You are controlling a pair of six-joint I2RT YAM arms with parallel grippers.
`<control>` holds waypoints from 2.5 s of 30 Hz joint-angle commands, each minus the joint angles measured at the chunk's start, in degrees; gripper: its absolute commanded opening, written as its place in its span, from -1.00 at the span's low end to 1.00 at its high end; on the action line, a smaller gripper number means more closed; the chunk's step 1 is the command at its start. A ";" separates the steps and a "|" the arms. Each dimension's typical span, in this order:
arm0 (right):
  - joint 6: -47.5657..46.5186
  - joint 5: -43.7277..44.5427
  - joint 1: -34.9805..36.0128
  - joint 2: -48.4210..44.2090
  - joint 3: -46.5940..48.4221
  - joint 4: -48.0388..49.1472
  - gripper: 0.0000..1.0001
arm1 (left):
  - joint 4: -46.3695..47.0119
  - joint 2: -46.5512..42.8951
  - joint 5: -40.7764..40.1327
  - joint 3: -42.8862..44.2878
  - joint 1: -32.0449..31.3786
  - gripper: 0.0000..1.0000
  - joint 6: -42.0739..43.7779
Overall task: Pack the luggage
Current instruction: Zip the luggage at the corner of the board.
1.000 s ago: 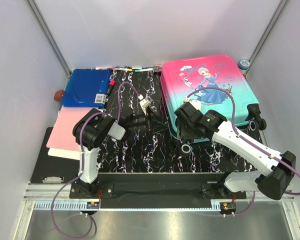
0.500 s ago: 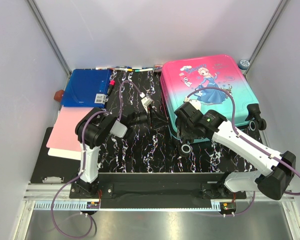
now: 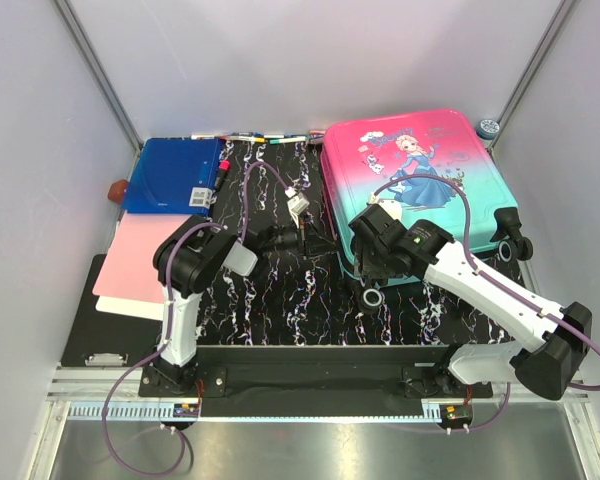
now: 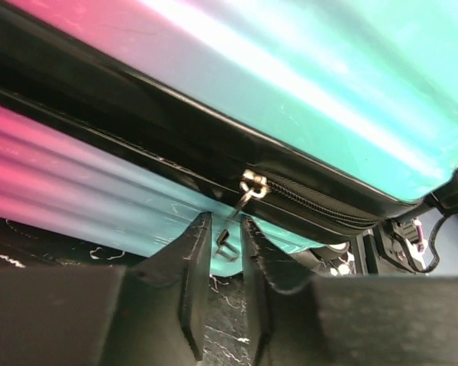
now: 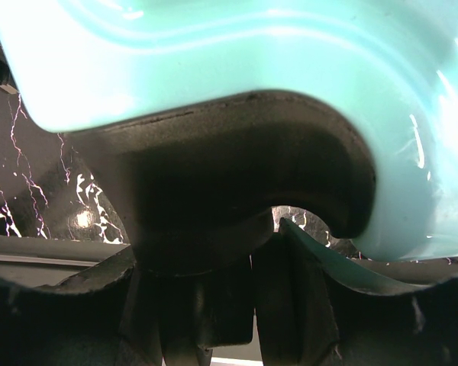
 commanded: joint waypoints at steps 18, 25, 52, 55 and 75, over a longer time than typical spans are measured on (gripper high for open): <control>2.68 1.66 -0.14 -0.96 4.36 -0.39 -1.00 | 24.25 -8.98 -3.81 -7.90 -4.13 -1.00 4.66; 2.50 2.19 -0.14 -0.61 5.24 0.75 -1.00 | 23.55 -11.00 -4.86 -10.71 -5.97 -1.00 5.36; 2.59 1.75 -0.23 -0.70 3.48 6.99 -1.00 | 12.03 -19.88 -11.10 -16.60 -16.43 -1.00 13.01; 2.42 1.66 -0.14 -0.61 3.39 7.43 -1.00 | 11.86 -19.97 -12.33 -16.61 -17.66 -1.00 13.10; 2.50 -0.18 -0.14 -2.37 1.46 10.77 -1.00 | 12.03 -14.70 -23.23 -11.78 -26.28 -1.00 9.24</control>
